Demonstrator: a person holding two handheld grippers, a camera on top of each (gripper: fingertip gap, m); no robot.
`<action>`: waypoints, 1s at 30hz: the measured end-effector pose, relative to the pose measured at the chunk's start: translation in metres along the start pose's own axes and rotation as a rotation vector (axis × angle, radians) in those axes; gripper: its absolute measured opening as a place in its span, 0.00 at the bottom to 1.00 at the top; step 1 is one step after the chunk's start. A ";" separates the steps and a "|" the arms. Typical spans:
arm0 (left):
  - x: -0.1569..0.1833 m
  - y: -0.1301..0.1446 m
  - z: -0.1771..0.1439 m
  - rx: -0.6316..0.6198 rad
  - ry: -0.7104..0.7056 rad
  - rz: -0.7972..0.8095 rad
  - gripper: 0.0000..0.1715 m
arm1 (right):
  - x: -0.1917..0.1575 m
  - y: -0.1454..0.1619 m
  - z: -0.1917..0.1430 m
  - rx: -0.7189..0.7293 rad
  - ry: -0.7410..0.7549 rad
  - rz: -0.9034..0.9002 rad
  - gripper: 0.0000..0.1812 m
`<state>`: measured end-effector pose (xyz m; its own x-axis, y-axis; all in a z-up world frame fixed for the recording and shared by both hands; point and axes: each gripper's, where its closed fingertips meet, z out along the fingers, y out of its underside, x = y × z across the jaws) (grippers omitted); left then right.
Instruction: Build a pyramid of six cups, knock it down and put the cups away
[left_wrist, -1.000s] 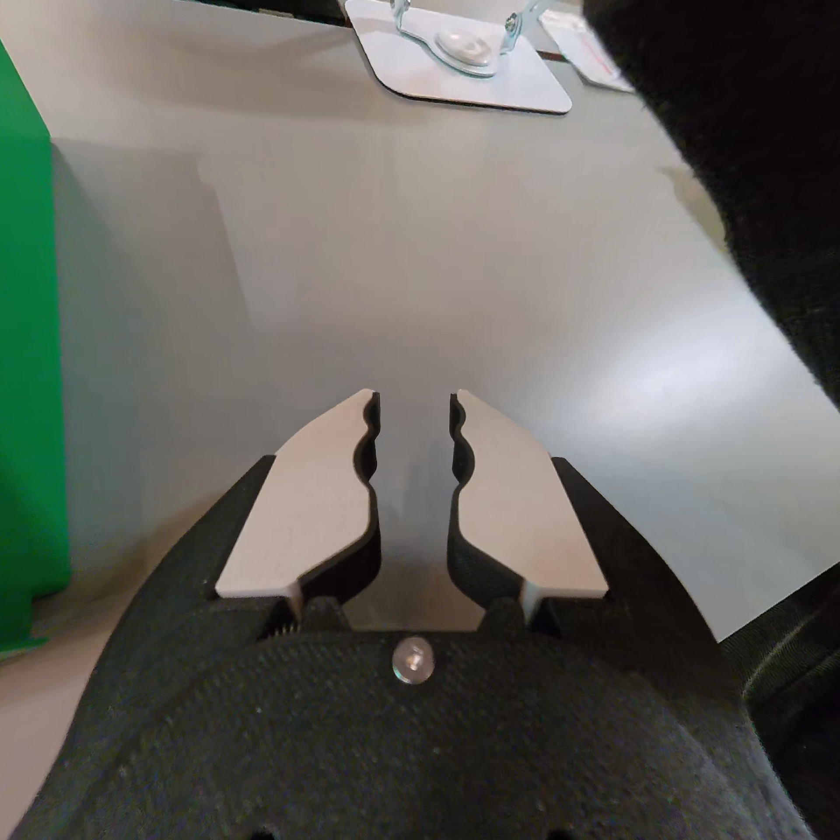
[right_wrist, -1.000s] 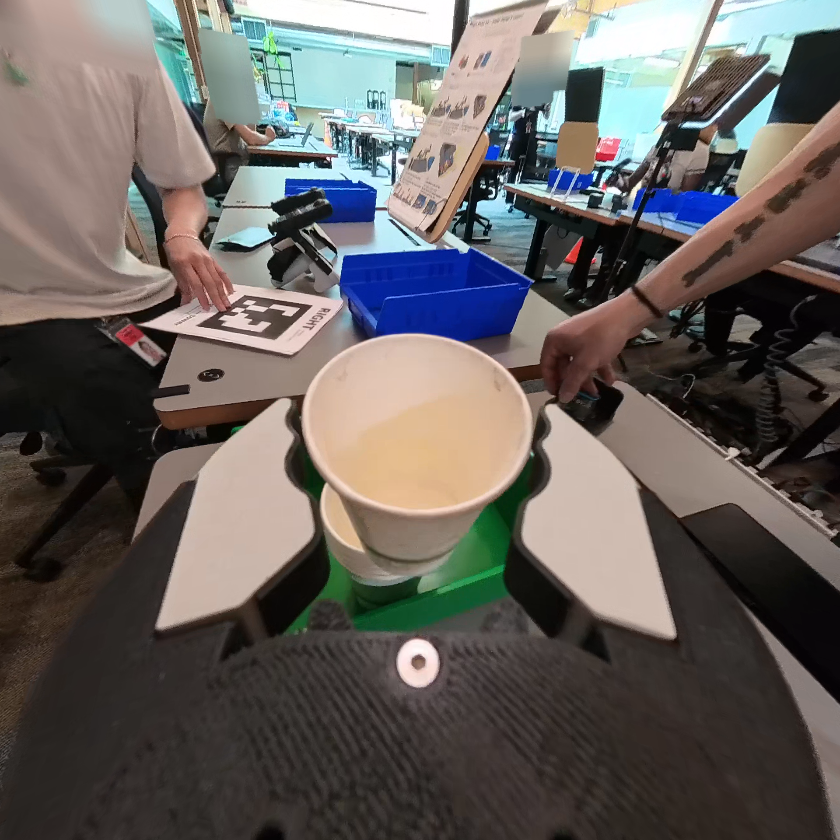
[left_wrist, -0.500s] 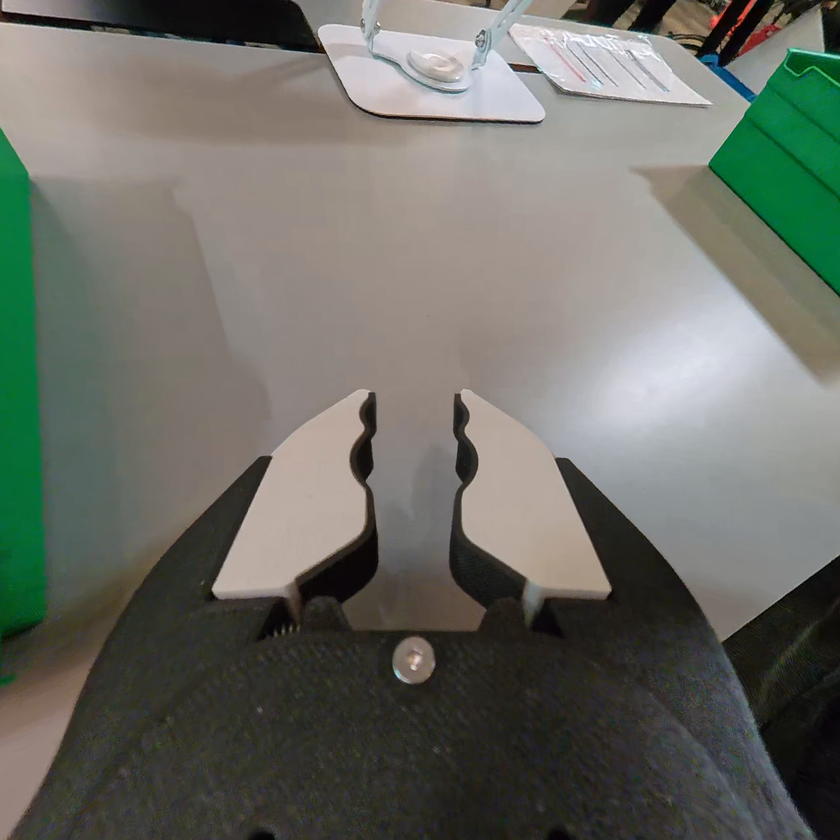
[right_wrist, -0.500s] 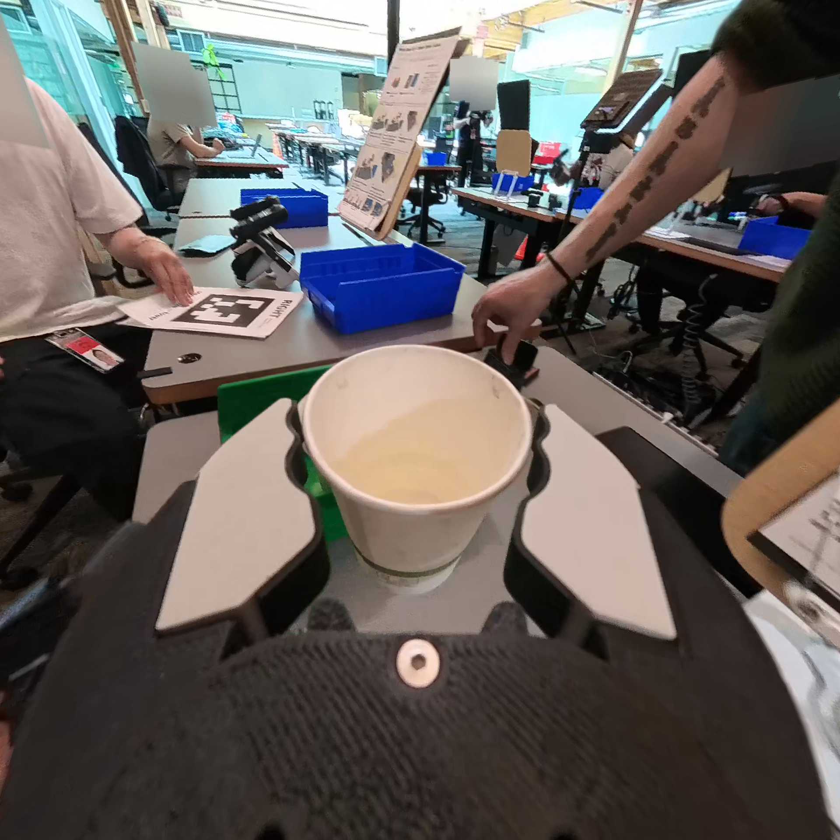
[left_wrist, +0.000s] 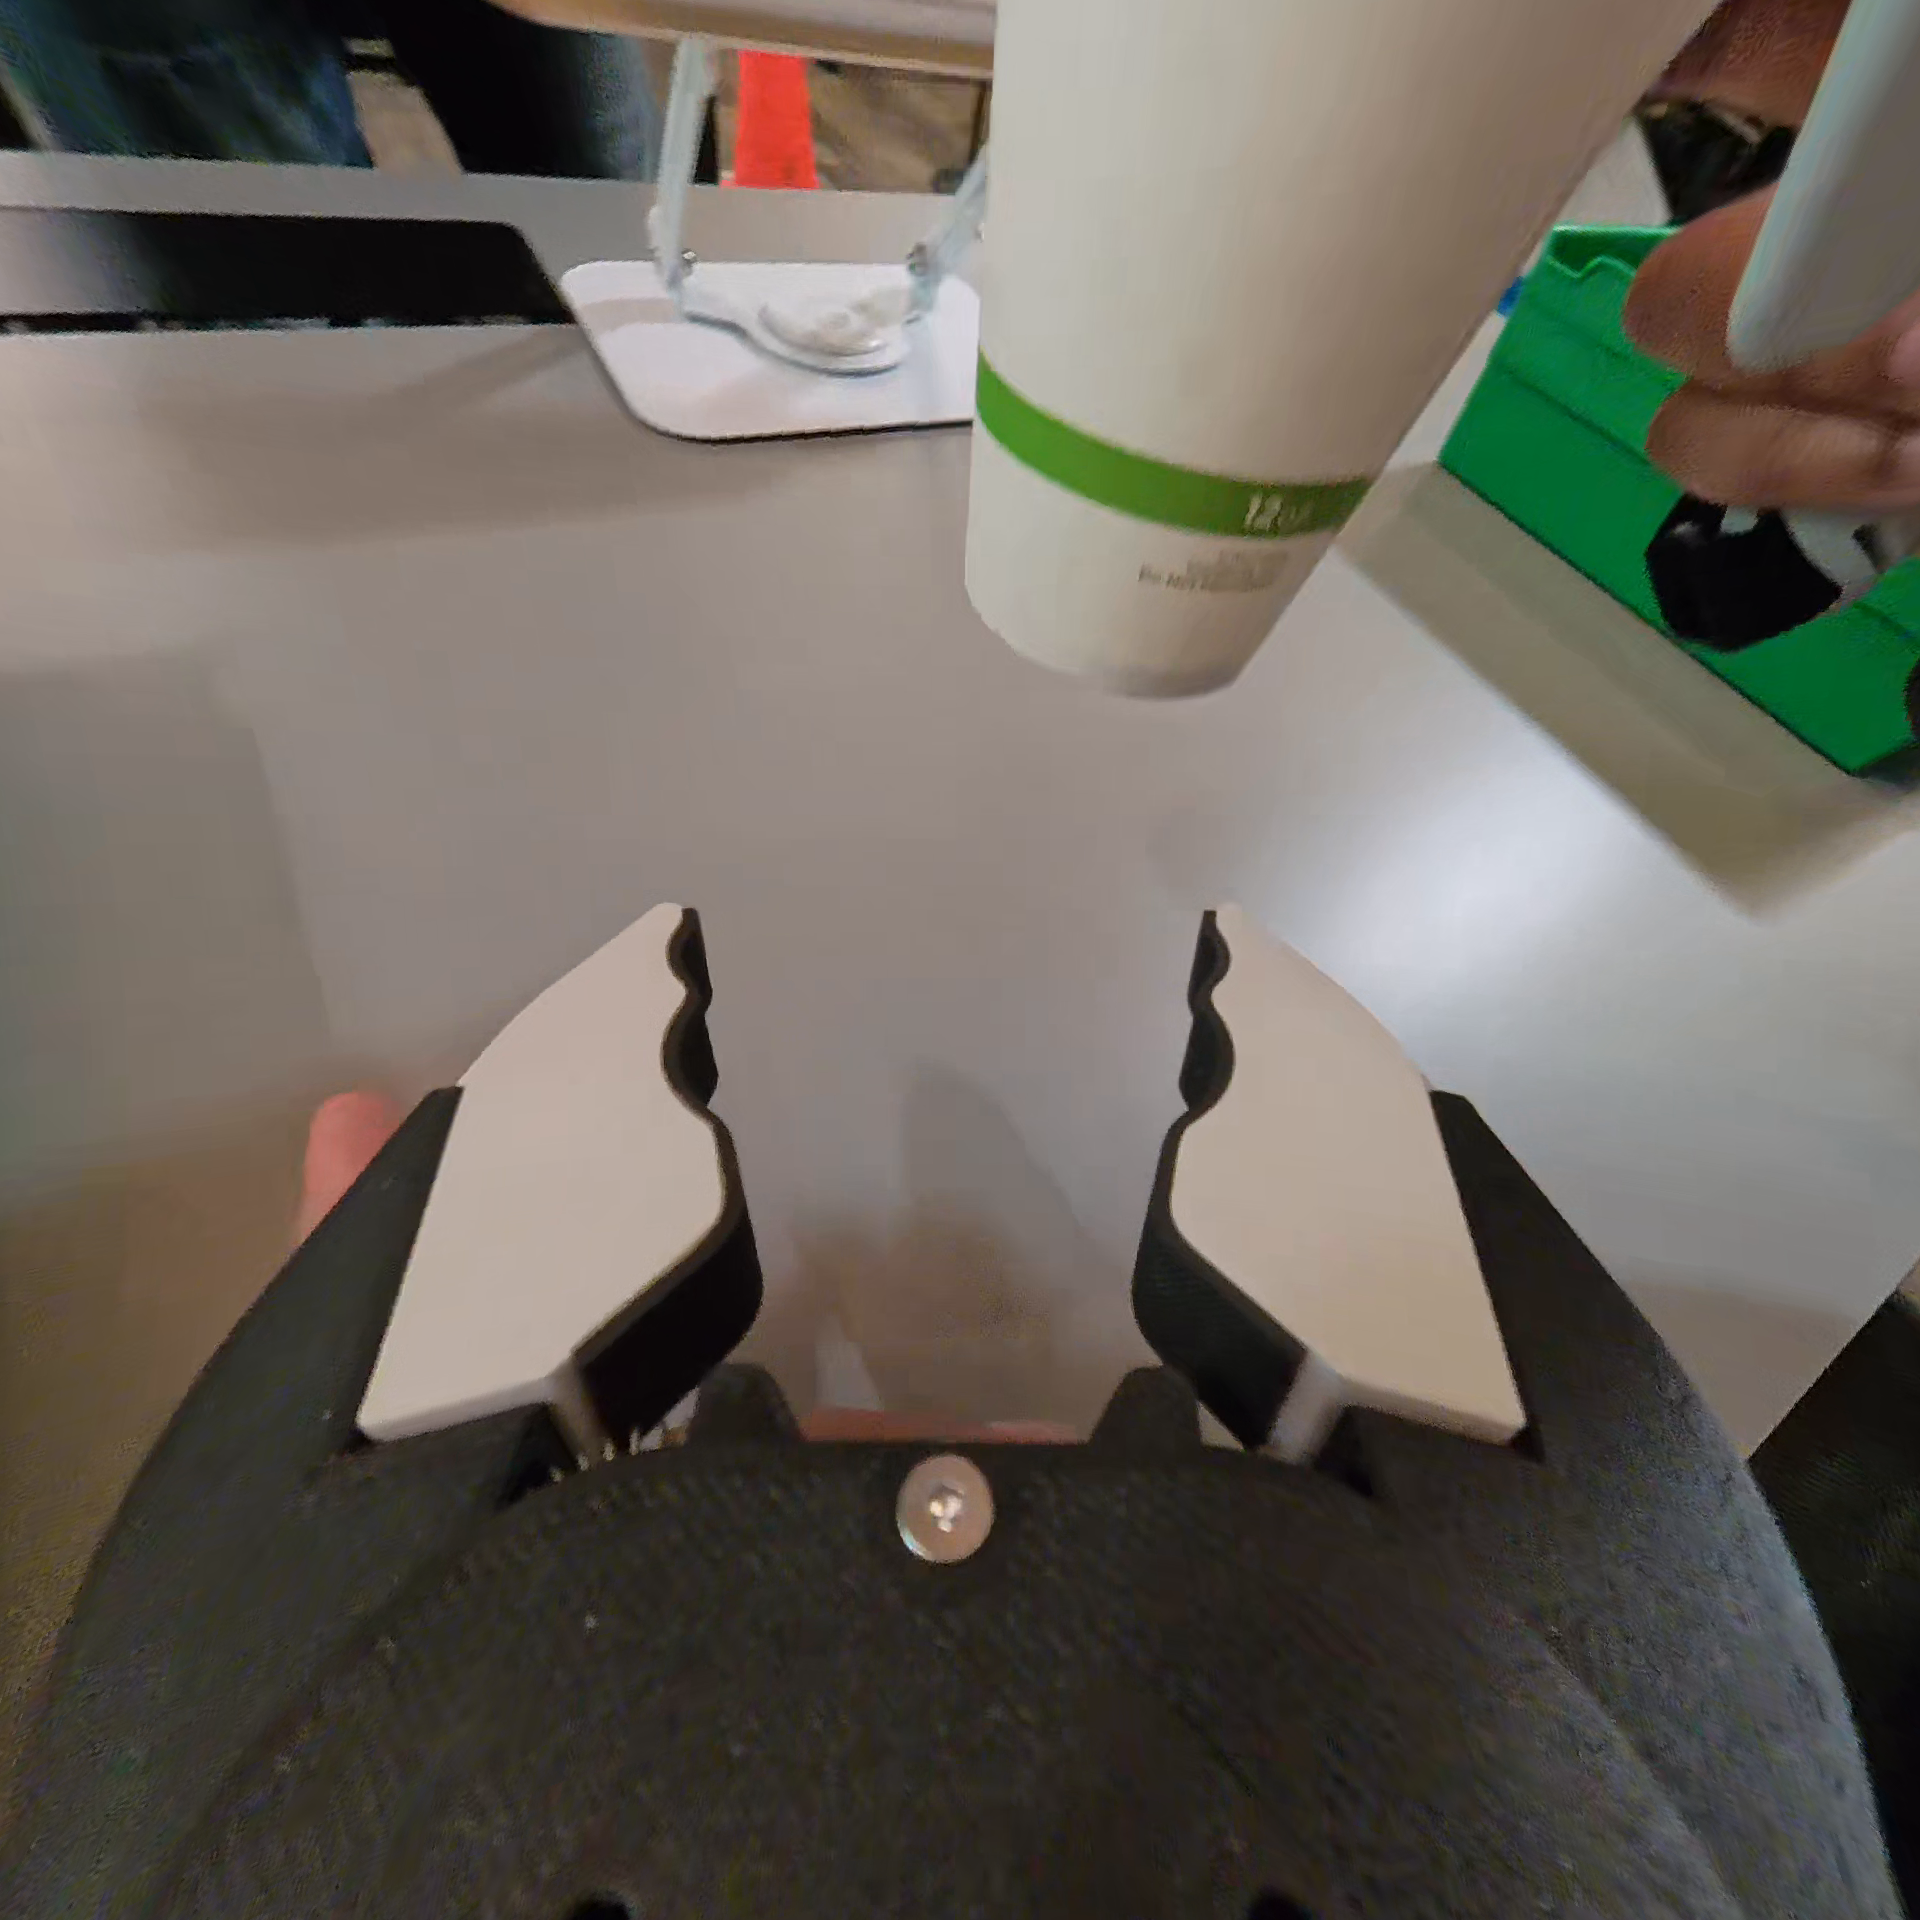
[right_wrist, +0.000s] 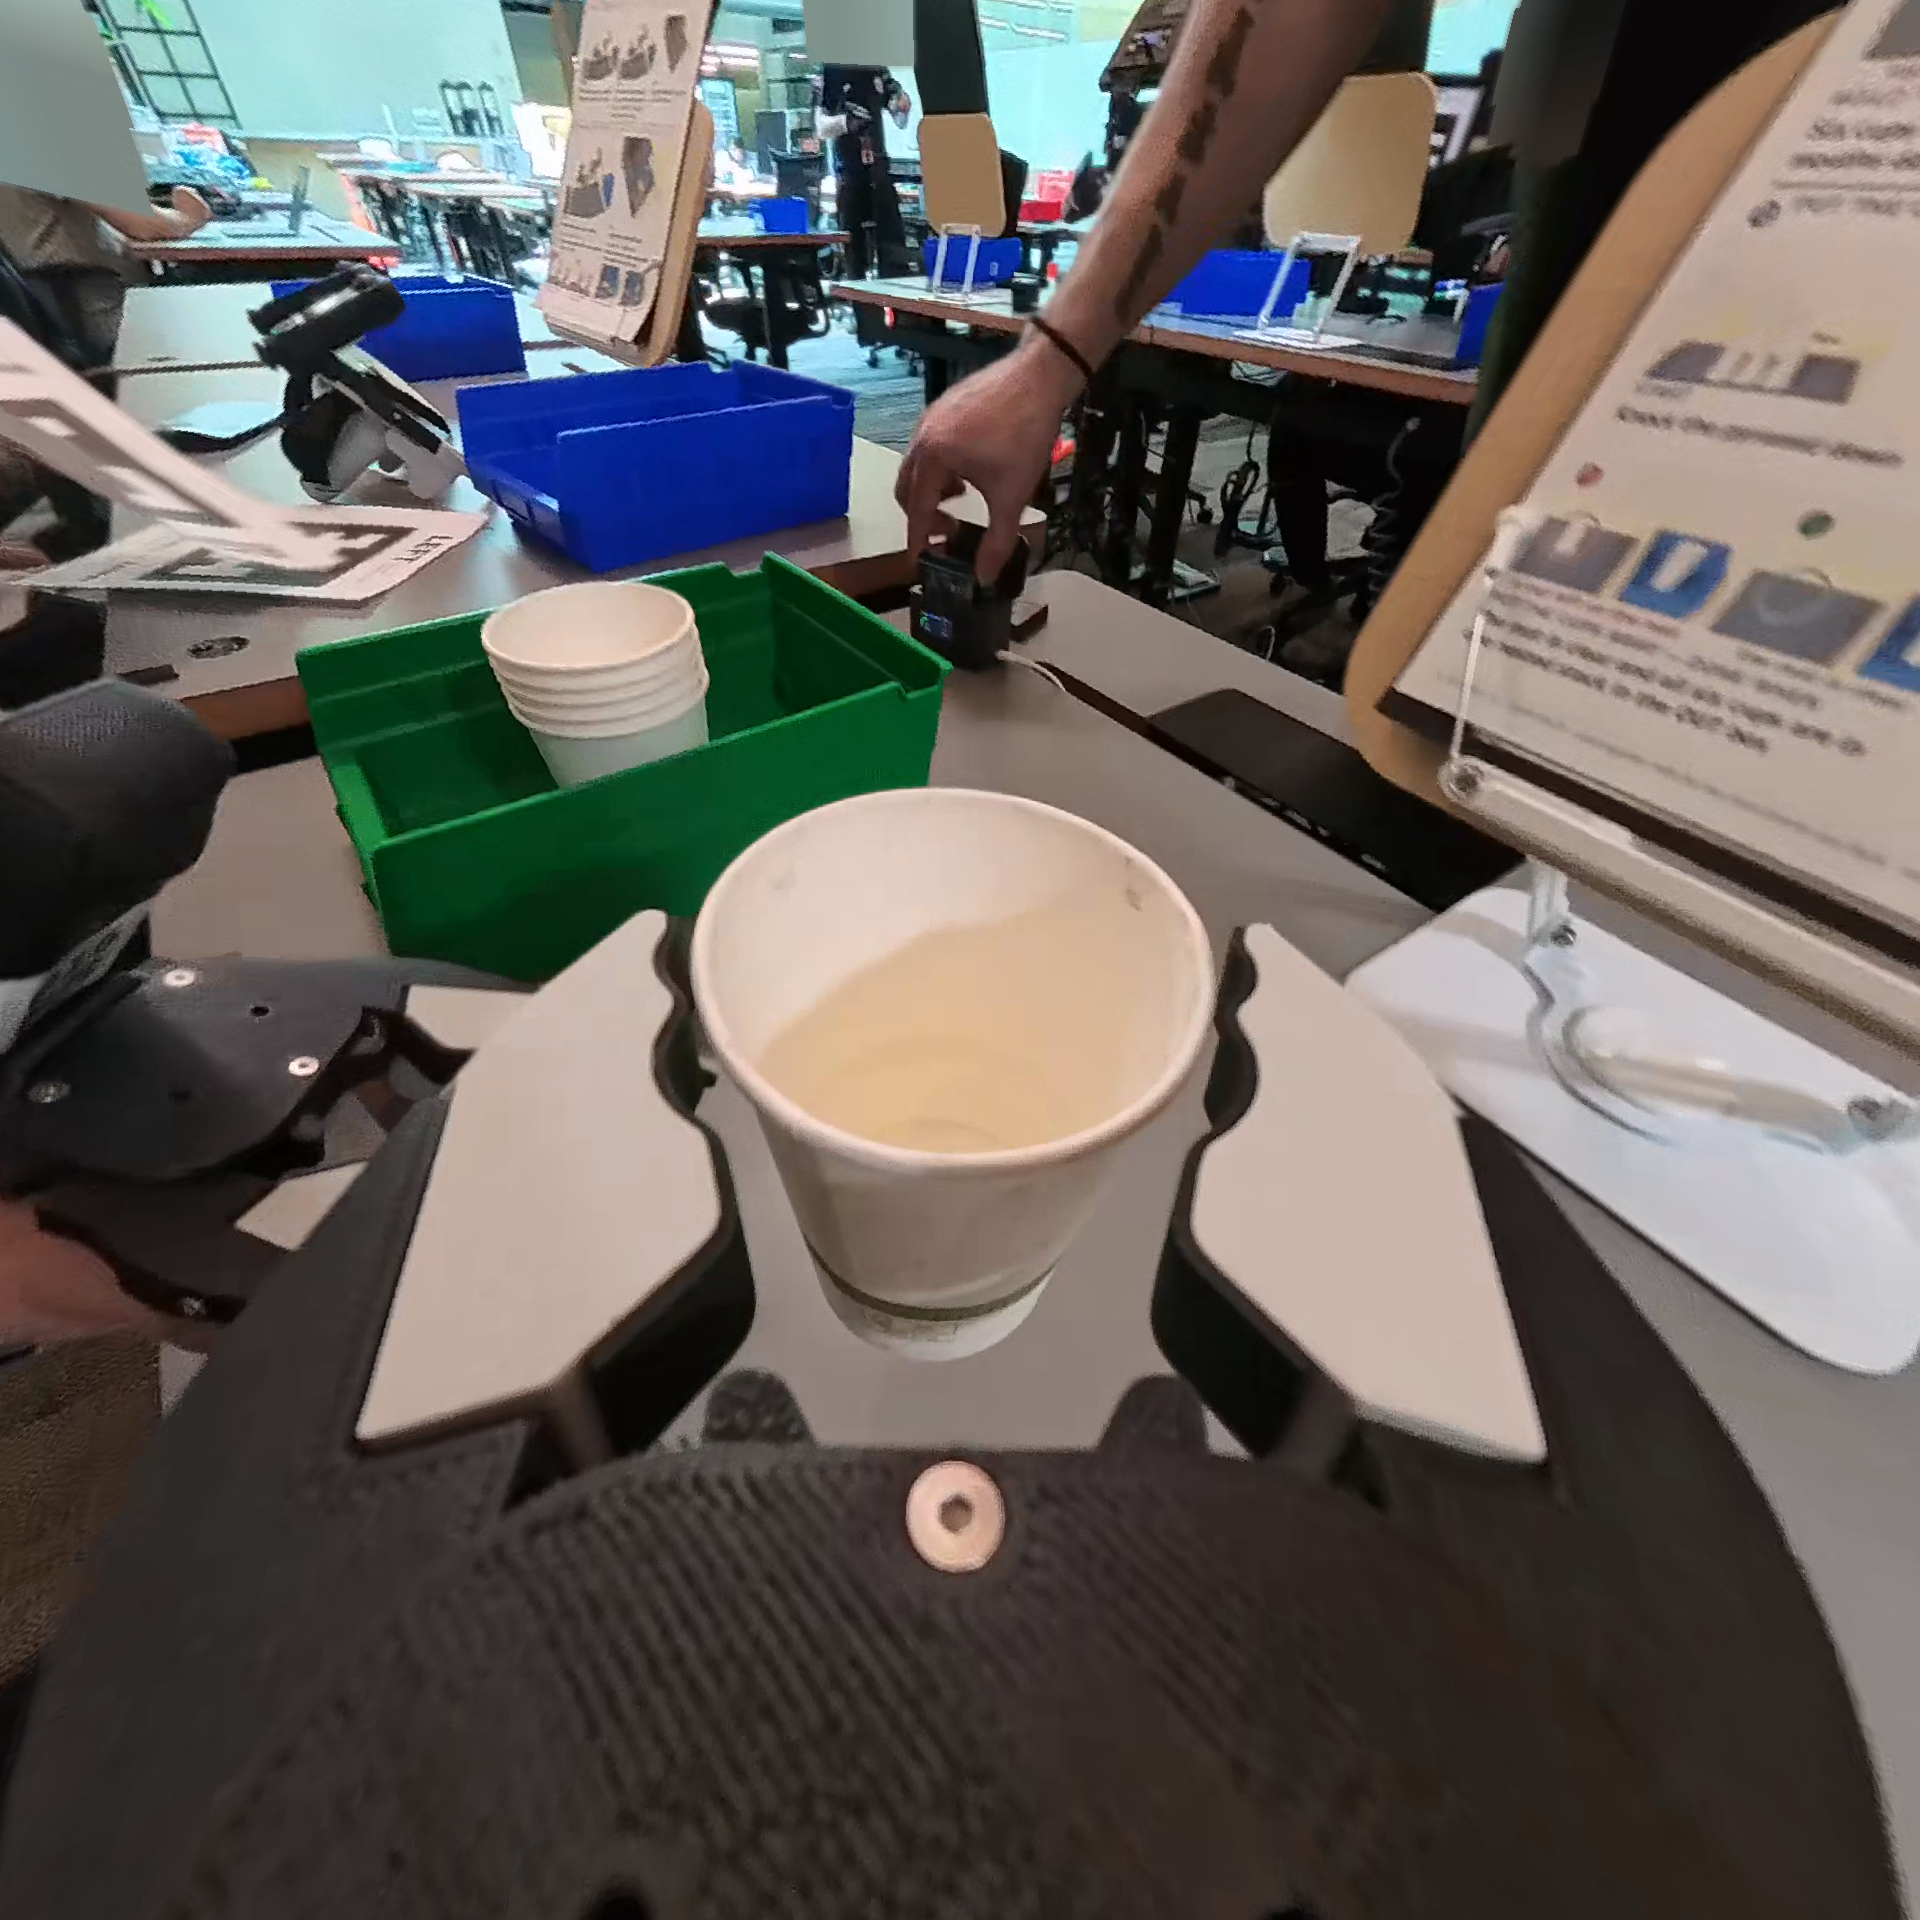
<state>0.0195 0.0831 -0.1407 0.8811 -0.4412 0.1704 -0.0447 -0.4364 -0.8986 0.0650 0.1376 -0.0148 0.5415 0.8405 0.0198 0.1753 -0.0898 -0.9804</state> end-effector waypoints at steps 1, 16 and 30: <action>0.006 -0.002 0.004 0.003 0.023 0.010 0.53 | 0.003 0.004 -0.006 0.000 0.008 0.010 0.54; 0.077 -0.019 0.050 0.017 0.253 0.153 0.54 | 0.049 0.041 -0.082 -0.010 0.173 0.056 0.54; 0.081 -0.014 0.054 -0.009 0.286 0.152 0.54 | 0.043 0.030 -0.085 0.040 0.156 0.097 0.54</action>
<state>0.1171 0.0952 -0.1364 0.6961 -0.7037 0.1425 -0.1711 -0.3553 -0.9189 0.1634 0.1259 -0.0263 0.6756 0.7357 -0.0481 0.0852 -0.1427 -0.9861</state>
